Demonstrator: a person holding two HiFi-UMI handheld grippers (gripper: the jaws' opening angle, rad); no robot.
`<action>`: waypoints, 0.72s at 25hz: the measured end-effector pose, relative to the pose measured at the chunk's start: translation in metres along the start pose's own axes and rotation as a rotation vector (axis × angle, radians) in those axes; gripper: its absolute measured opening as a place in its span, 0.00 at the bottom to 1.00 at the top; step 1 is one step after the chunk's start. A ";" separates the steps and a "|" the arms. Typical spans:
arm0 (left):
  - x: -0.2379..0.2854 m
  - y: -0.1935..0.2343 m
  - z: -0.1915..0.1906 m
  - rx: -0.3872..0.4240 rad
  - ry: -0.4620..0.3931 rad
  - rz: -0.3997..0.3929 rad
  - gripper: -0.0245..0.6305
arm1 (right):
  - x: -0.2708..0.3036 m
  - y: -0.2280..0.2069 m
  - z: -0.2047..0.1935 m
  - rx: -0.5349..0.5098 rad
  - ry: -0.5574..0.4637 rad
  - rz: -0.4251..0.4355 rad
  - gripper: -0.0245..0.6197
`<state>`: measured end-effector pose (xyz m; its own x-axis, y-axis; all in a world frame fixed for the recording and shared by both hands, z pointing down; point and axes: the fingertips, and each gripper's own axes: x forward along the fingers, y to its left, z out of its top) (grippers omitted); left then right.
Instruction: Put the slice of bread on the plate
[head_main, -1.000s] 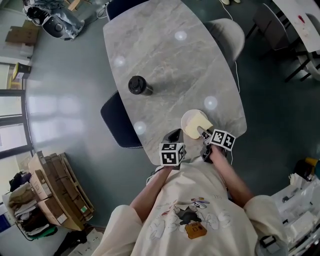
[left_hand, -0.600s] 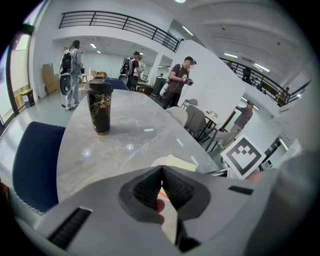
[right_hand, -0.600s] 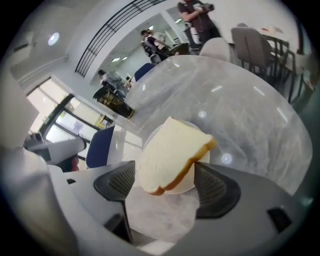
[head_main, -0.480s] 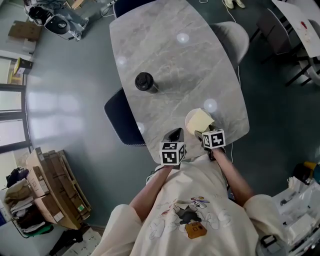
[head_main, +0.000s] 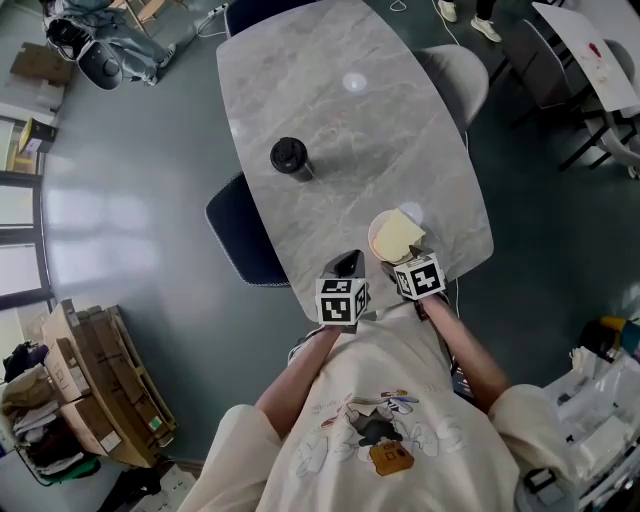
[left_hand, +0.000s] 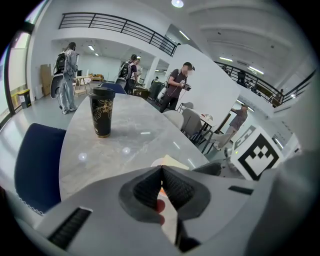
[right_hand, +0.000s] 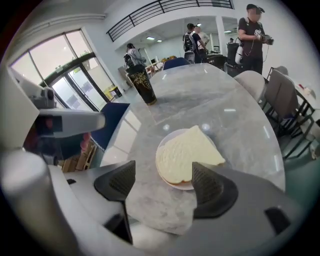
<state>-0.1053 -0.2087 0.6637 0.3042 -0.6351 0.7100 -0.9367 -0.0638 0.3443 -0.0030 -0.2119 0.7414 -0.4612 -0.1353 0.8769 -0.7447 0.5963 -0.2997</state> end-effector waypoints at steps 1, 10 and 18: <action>-0.003 0.002 -0.001 0.000 -0.002 -0.002 0.05 | -0.004 0.006 0.005 0.016 -0.022 0.021 0.59; -0.034 0.008 -0.001 0.033 -0.046 -0.015 0.05 | -0.052 0.061 0.030 0.080 -0.144 0.214 0.58; -0.076 0.009 0.002 0.045 -0.083 -0.054 0.05 | -0.082 0.104 0.021 0.054 -0.152 0.289 0.41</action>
<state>-0.1373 -0.1630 0.6119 0.3412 -0.6911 0.6371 -0.9266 -0.1335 0.3514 -0.0531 -0.1555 0.6304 -0.7209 -0.0852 0.6878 -0.5950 0.5851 -0.5511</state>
